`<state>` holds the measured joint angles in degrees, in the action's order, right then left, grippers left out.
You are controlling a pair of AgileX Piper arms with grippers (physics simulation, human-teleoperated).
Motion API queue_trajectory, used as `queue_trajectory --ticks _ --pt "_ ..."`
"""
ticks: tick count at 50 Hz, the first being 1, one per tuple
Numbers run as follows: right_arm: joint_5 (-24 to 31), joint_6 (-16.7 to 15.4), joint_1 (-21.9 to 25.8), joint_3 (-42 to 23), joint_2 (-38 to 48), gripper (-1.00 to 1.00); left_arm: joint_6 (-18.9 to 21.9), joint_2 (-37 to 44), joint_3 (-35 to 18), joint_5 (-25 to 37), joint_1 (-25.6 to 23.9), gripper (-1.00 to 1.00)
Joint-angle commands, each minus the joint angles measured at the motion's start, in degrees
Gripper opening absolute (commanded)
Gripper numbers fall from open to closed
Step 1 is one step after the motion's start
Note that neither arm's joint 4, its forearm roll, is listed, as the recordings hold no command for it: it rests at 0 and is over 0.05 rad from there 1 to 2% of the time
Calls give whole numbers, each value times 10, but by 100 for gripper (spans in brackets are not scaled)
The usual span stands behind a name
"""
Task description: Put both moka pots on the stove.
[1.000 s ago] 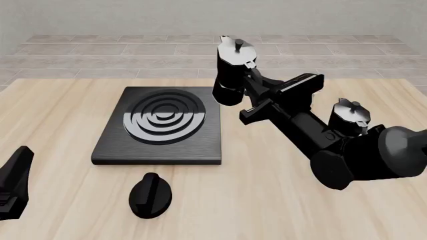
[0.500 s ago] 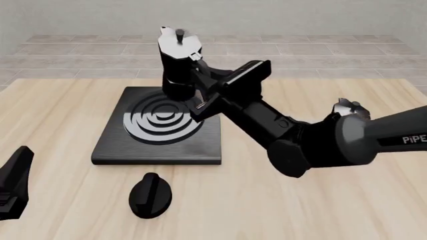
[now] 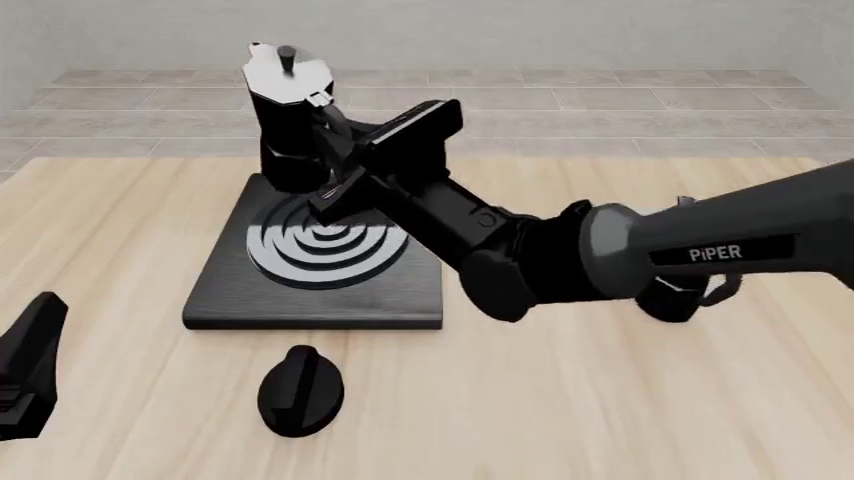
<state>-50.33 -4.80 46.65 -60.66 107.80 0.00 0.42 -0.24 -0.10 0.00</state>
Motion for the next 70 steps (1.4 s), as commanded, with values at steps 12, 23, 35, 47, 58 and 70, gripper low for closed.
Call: queue_trajectory --ticks 12,23,35,47,58,70 --pt "26 17 16 -103 66 -100 0 0 0 0 0 100" --pt "34 23 18 -117 87 -100 0 0 0 0 0 100" --pt "45 23 8 -157 129 -100 0 0 0 0 0 100" --pt "52 21 12 -172 157 -100 0 0 0 0 0 100" --pt "56 25 13 -181 170 -100 0 0 0 0 0 100" --pt "81 32 10 -207 191 -100 0 0 0 0 0 100"
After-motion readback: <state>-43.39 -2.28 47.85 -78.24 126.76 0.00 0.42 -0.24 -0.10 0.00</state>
